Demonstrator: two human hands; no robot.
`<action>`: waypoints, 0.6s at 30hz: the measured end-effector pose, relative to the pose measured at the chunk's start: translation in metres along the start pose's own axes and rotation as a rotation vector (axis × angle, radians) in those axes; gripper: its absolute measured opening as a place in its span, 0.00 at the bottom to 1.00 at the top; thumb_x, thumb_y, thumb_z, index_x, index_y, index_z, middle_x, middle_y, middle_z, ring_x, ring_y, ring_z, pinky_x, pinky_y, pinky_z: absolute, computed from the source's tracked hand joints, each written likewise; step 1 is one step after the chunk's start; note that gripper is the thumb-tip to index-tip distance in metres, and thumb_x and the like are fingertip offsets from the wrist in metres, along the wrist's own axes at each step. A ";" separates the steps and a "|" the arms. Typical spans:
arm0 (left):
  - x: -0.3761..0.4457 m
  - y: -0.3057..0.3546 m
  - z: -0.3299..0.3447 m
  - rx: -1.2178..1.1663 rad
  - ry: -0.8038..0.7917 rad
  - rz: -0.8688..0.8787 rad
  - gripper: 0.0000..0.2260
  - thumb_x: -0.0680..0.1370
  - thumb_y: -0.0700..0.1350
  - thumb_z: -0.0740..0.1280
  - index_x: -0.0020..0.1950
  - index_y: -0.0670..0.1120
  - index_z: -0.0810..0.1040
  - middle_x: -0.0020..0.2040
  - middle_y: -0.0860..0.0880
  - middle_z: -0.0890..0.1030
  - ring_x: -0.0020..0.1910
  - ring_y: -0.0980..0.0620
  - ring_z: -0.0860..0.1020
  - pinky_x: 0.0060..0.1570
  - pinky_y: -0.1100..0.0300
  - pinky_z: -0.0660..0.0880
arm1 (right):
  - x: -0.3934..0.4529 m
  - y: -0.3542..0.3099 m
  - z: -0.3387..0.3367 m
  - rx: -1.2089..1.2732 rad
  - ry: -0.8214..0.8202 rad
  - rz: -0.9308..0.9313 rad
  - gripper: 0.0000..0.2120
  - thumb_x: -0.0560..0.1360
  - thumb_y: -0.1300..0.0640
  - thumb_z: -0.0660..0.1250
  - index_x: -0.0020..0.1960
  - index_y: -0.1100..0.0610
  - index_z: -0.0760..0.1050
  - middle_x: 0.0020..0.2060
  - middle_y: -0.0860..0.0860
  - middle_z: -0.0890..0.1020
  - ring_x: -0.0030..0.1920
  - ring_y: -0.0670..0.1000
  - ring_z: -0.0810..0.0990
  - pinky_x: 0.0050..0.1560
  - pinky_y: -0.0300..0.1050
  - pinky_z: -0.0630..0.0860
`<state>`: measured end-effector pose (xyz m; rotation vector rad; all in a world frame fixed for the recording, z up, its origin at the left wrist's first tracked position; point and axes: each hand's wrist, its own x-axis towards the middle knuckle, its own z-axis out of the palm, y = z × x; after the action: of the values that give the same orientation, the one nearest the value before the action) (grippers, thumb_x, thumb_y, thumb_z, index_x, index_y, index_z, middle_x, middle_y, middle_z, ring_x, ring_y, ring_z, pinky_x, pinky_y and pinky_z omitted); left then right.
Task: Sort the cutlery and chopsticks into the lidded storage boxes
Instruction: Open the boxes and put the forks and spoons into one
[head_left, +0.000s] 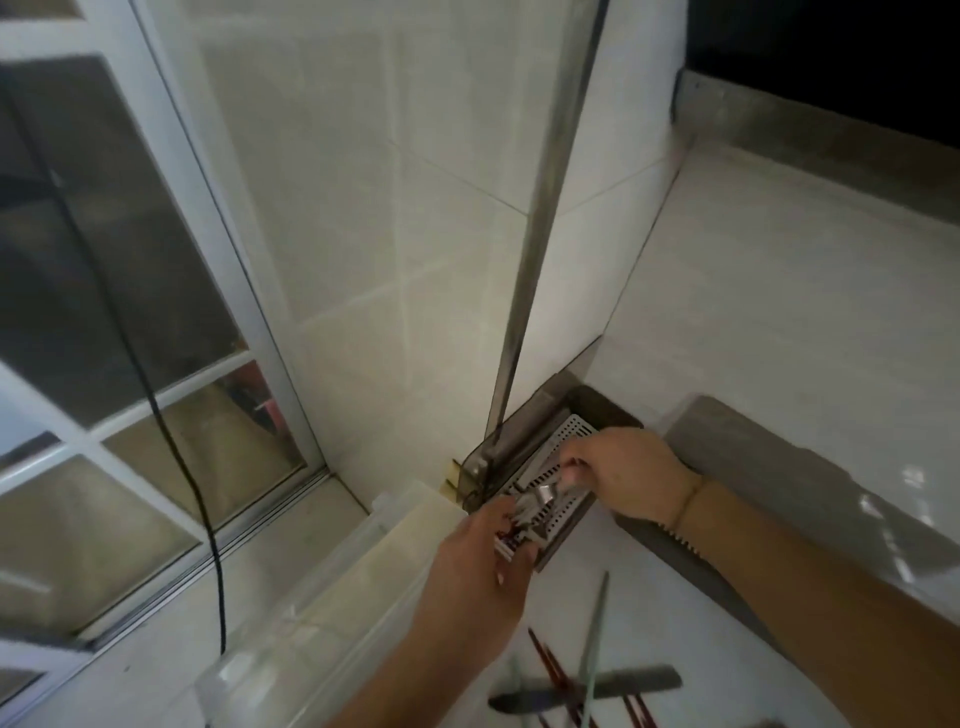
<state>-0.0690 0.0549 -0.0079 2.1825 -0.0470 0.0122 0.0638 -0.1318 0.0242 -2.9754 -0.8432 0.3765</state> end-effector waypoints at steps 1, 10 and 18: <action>-0.001 -0.003 -0.001 0.008 0.001 0.016 0.15 0.77 0.52 0.65 0.63 0.61 0.70 0.52 0.63 0.76 0.41 0.65 0.78 0.41 0.71 0.75 | 0.010 0.004 0.000 -0.040 -0.008 0.008 0.11 0.79 0.48 0.58 0.55 0.48 0.77 0.47 0.47 0.82 0.48 0.48 0.79 0.48 0.43 0.75; -0.010 -0.011 -0.003 0.005 -0.125 0.076 0.11 0.77 0.52 0.65 0.59 0.55 0.77 0.50 0.61 0.76 0.42 0.59 0.78 0.45 0.70 0.73 | 0.068 0.010 0.047 -0.155 -0.262 0.091 0.14 0.79 0.47 0.58 0.59 0.51 0.75 0.54 0.53 0.81 0.54 0.54 0.78 0.53 0.46 0.74; -0.018 0.002 0.007 -0.010 -0.193 0.104 0.10 0.78 0.54 0.64 0.59 0.56 0.76 0.49 0.62 0.76 0.41 0.60 0.77 0.43 0.71 0.72 | 0.043 0.013 0.059 0.064 0.108 0.148 0.12 0.77 0.52 0.61 0.58 0.50 0.76 0.49 0.51 0.83 0.50 0.53 0.80 0.48 0.41 0.71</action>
<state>-0.0867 0.0487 -0.0106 2.1625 -0.2693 -0.1391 0.0922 -0.1226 -0.0437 -2.9759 -0.5915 0.2395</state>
